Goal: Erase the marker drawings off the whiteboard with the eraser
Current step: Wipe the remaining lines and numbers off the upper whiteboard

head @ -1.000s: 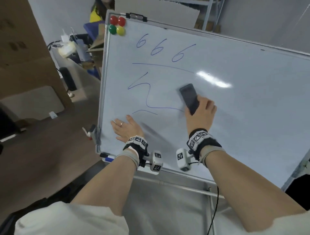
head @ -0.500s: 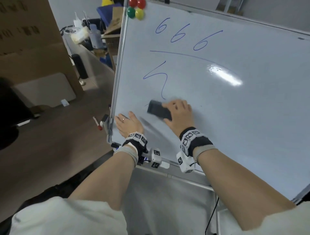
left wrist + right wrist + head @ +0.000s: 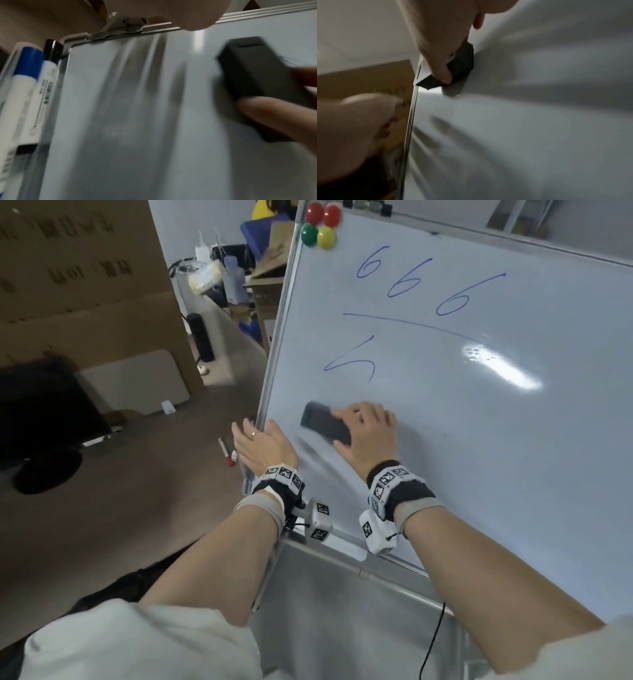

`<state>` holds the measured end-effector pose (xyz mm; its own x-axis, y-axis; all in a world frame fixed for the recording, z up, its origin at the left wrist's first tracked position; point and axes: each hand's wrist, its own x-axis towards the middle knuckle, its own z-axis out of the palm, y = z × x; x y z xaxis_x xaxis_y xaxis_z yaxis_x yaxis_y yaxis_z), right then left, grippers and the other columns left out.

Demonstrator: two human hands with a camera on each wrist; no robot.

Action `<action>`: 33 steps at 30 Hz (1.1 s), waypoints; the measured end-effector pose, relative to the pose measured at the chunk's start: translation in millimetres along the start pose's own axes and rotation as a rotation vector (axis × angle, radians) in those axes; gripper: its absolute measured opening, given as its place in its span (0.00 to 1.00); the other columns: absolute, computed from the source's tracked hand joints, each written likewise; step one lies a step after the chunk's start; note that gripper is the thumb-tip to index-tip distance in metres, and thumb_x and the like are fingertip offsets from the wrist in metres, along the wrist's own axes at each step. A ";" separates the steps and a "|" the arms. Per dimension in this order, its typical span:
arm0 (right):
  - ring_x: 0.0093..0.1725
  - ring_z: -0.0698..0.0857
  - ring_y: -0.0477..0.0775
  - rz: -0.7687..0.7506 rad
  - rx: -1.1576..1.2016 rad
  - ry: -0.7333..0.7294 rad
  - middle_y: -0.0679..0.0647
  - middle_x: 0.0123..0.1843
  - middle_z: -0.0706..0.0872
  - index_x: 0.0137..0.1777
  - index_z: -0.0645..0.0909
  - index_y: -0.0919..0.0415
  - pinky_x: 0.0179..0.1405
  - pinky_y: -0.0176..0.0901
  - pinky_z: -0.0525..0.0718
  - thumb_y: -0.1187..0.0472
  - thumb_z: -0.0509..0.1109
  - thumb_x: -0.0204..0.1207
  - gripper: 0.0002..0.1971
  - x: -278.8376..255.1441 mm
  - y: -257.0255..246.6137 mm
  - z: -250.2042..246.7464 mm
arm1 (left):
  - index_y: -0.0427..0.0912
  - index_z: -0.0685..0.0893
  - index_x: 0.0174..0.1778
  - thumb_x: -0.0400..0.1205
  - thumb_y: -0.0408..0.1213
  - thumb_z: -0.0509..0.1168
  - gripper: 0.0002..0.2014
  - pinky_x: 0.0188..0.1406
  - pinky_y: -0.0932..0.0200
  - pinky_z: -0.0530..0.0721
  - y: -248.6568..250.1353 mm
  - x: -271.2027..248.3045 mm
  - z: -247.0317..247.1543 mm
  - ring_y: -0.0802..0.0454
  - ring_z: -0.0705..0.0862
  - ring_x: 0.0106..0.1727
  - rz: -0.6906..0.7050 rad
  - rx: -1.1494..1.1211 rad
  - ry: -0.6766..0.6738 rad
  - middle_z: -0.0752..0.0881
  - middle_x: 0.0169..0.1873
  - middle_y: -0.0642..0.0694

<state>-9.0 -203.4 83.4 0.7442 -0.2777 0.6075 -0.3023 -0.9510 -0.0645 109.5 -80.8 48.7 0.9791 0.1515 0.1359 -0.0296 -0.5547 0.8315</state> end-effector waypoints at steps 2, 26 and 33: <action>0.54 0.76 0.60 0.153 -0.022 0.162 0.54 0.56 0.81 0.64 0.80 0.48 0.53 0.52 0.68 0.51 0.77 0.62 0.28 22.2 6.0 -15.7 | 0.37 0.67 0.82 0.88 0.48 0.53 0.28 0.83 0.43 0.59 8.5 16.8 0.1 0.42 0.63 0.83 0.026 0.005 0.012 0.65 0.83 0.40; 0.59 0.75 0.60 0.287 -0.131 -0.146 0.53 0.60 0.80 0.63 0.78 0.50 0.56 0.54 0.74 0.53 0.78 0.65 0.25 -16.0 -28.6 -9.7 | 0.34 0.78 0.69 0.90 0.47 0.47 0.24 0.70 0.42 0.72 18.1 59.9 21.9 0.33 0.78 0.69 -0.086 -0.011 -0.244 0.81 0.66 0.31; 0.65 0.74 0.68 1.284 -0.018 0.368 0.65 0.65 0.75 0.66 0.69 0.67 0.60 0.61 0.79 0.52 0.72 0.75 0.27 -54.1 44.8 -62.5 | 0.36 0.83 0.65 0.82 0.50 0.56 0.25 0.73 0.50 0.60 46.2 19.9 36.2 0.38 0.82 0.67 -0.053 -0.112 0.085 0.86 0.61 0.38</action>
<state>-100.0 -222.5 97.1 -0.2742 -0.9133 0.3012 -0.6728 -0.0416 -0.7386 134.9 -133.0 70.3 0.9596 0.2488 0.1315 -0.0057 -0.4500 0.8930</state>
